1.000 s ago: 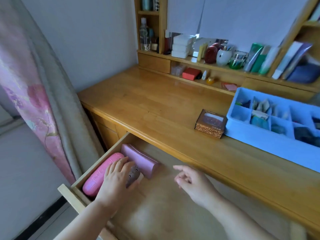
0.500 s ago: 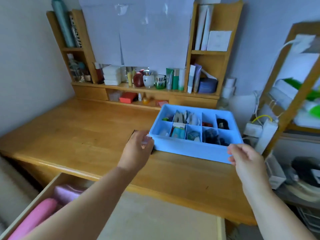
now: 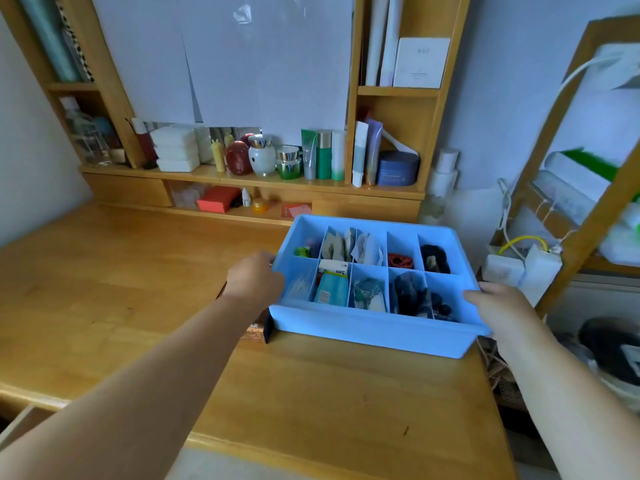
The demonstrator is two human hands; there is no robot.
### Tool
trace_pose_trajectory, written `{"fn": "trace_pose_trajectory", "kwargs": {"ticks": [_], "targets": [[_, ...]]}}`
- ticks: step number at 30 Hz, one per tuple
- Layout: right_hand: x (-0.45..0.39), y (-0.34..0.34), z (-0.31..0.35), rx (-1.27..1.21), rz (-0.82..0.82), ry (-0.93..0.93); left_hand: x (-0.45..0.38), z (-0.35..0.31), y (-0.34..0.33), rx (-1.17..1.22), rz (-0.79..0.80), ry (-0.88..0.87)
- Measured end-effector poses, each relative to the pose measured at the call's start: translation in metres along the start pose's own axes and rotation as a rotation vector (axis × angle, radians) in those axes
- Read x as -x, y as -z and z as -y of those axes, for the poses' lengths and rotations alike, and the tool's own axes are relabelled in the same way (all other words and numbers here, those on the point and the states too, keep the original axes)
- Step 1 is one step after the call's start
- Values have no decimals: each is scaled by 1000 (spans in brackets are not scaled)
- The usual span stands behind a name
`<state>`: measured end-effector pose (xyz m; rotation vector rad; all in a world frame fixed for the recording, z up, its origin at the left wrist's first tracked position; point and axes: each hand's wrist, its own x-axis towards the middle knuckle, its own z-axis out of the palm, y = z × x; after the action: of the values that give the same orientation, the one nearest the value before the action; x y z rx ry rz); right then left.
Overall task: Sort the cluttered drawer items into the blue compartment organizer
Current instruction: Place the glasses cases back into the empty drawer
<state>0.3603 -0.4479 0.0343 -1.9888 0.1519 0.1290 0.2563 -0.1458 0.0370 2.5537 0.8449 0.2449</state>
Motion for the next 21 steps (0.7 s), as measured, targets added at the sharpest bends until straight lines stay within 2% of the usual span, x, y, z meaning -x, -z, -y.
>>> {"fn": "trace_pose_trajectory", "kwargs": {"ticks": [7, 12, 18, 21], "targets": [[14, 5, -16, -85, -46, 125, 12, -3, 7, 190, -111, -99], [59, 33, -5, -126, -65, 239, 45, -2, 36, 314, -195, -133], [147, 79, 12, -250, 135, 174, 132, 27, 85, 418, -191, -105], [196, 91, -3, -211, 262, 113, 188, 60, 101, 391, -141, -96]]}}
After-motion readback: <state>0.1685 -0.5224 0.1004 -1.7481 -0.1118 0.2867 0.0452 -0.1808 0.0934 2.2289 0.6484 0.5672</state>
